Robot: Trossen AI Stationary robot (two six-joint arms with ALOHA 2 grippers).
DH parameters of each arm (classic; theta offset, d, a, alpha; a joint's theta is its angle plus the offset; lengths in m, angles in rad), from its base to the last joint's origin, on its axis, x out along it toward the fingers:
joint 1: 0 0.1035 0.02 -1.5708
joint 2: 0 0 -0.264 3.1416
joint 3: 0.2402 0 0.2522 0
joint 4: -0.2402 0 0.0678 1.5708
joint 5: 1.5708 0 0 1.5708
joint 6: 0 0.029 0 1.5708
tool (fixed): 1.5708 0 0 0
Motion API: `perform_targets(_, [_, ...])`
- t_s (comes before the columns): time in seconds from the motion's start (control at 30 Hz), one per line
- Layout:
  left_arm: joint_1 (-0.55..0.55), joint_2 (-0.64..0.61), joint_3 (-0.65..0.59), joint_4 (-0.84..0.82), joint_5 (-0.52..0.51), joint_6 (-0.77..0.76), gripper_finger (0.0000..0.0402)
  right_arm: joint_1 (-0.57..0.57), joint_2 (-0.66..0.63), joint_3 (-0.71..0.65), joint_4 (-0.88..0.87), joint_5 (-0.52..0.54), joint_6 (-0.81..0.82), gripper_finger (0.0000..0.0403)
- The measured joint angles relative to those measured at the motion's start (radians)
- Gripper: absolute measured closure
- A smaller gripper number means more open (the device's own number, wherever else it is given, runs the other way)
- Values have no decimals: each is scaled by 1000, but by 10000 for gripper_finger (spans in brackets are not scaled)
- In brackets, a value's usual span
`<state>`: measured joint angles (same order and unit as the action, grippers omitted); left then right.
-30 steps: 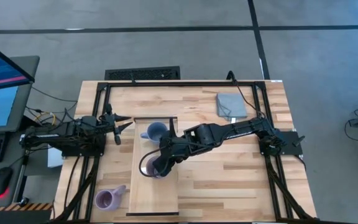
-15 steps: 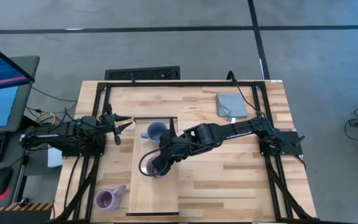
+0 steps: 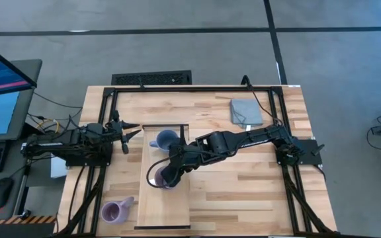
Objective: Stack small to large cups/mugs on shelf
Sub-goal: Put the purple patterned mug on the shelf
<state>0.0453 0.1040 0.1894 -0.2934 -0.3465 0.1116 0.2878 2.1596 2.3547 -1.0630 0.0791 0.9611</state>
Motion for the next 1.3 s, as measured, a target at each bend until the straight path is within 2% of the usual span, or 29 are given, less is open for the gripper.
perform_targets(0.6, [0,0,0,0,0,-1,303,-2,0,0,-20,3,-54,246])
perform_targets(0.77, [0,0,0,0,0,-2,303,-1,-6,0,-80,47,-57,246])
perform_targets(1.2, [0,0,0,0,0,-3,303,7,-58,2,-48,107,-106,247])
perform_targets(1.3, [0,0,0,-1,0,-1,303,17,-83,0,-85,122,-115,247])
